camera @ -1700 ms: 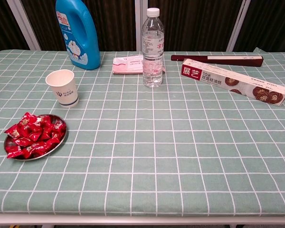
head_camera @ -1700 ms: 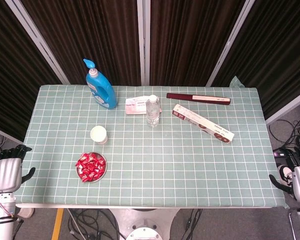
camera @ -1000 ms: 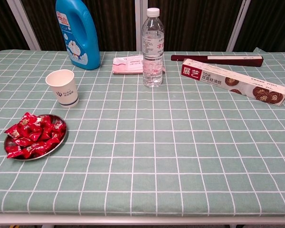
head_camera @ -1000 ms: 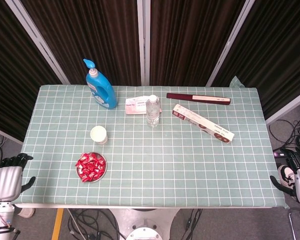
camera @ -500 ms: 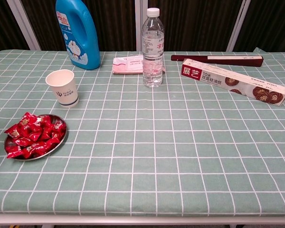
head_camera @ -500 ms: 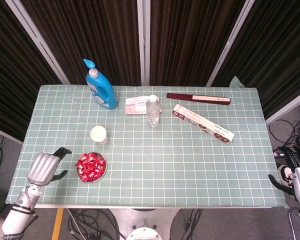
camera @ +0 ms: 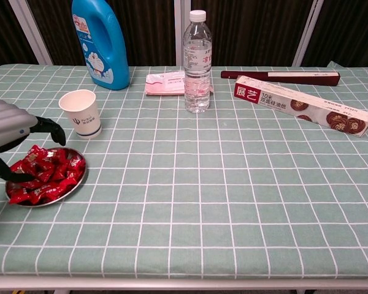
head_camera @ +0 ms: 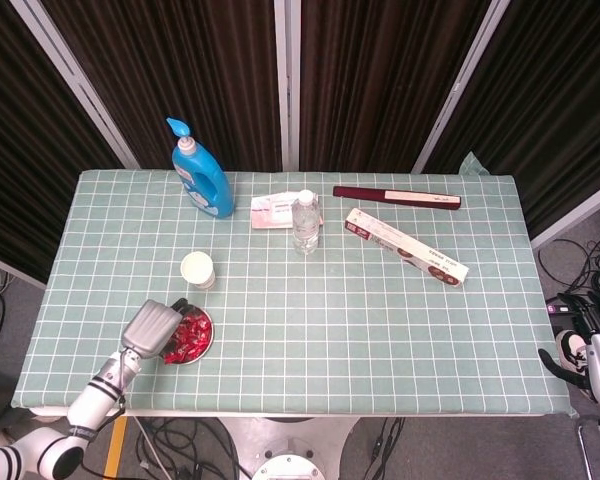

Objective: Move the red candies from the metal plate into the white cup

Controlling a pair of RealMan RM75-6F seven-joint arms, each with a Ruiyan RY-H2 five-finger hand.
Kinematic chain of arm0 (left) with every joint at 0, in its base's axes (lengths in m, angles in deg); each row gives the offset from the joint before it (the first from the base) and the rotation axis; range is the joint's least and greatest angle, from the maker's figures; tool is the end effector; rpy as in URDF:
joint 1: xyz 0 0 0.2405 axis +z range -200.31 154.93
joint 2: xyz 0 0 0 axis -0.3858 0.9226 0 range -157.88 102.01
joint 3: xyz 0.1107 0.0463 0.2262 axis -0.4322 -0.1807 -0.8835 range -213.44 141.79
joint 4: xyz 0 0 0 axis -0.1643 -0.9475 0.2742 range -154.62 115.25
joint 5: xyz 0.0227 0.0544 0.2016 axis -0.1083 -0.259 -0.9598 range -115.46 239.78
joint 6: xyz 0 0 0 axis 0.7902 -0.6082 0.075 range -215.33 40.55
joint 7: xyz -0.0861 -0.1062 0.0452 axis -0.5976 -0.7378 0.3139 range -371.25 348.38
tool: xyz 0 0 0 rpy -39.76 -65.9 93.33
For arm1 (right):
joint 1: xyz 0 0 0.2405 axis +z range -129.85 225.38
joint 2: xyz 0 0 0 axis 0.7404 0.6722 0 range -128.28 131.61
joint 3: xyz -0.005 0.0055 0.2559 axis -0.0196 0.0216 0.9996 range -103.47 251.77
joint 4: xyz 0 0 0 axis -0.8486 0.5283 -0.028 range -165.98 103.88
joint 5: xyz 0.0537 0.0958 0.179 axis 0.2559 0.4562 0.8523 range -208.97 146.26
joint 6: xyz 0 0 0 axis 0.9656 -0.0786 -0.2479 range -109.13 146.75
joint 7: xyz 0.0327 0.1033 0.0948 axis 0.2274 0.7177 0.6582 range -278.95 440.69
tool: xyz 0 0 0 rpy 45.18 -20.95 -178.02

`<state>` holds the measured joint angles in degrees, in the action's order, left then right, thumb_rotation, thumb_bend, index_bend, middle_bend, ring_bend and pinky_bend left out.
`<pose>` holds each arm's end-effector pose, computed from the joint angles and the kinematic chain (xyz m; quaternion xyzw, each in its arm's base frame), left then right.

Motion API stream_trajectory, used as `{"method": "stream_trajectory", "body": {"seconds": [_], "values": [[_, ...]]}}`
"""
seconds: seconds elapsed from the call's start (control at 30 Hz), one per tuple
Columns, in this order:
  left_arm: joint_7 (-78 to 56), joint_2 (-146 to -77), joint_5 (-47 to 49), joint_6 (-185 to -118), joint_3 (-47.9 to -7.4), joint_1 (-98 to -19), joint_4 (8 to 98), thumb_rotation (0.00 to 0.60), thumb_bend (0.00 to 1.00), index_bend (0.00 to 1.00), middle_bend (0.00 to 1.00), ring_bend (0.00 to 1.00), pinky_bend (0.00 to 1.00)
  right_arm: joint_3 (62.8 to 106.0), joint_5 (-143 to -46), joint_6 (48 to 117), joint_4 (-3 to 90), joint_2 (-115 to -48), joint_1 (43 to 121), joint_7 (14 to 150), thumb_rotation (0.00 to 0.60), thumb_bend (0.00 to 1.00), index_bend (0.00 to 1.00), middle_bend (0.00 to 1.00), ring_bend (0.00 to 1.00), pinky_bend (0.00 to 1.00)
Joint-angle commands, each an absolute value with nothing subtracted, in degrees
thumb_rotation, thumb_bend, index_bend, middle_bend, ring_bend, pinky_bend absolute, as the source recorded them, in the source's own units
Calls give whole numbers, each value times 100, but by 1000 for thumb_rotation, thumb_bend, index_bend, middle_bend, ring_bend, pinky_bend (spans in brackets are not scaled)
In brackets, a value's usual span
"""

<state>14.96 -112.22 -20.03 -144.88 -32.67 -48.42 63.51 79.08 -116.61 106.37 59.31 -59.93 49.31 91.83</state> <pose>-0.2405 0.2666 -0.0040 -0.8036 -0.2844 -0.2668 0.4496 -0.3266 -0.1703 0.1887 0.5398 -0.4127 0.4306 0.5941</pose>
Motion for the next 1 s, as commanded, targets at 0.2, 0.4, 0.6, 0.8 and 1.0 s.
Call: {"method": "stream_trajectory", "body": {"seconds": [0.2, 0.4, 0.6, 0.8, 1.0], "values": [[2004, -11264, -1508, -14333, -3292, -4938, 6341, 600, 208, 356, 390, 807, 1000, 7910, -11630, 10594, 5939, -6002, 4942, 9159, 600, 132, 148, 168, 69, 319], [2021, -11323, -1405, -14245, -3338, -5035, 6193, 600, 214, 389, 418, 812, 1000, 7916, -11600, 10568, 5932, -6005, 4947, 9159, 600, 132, 148, 168, 70, 321], [1793, -11415, -1422, -14215, -3382, -5103, 6020, 600, 255, 442, 468, 838, 1000, 7920, -11578, 10564, 5926, -6000, 4938, 9174, 600, 133, 148, 168, 70, 332], [1523, -11489, -1449, -14182, -3438, -5145, 5914, 600, 342, 531, 581, 877, 1000, 7918, -11558, 10545, 5897, -6007, 4934, 9206, 600, 132, 148, 169, 70, 336], [1097, -11511, -1470, -14098, -3477, -5183, 5912, 600, 443, 610, 698, 913, 1000, 7922, -11549, 10537, 5867, -6009, 4931, 9251, 600, 133, 148, 170, 70, 344]]}}
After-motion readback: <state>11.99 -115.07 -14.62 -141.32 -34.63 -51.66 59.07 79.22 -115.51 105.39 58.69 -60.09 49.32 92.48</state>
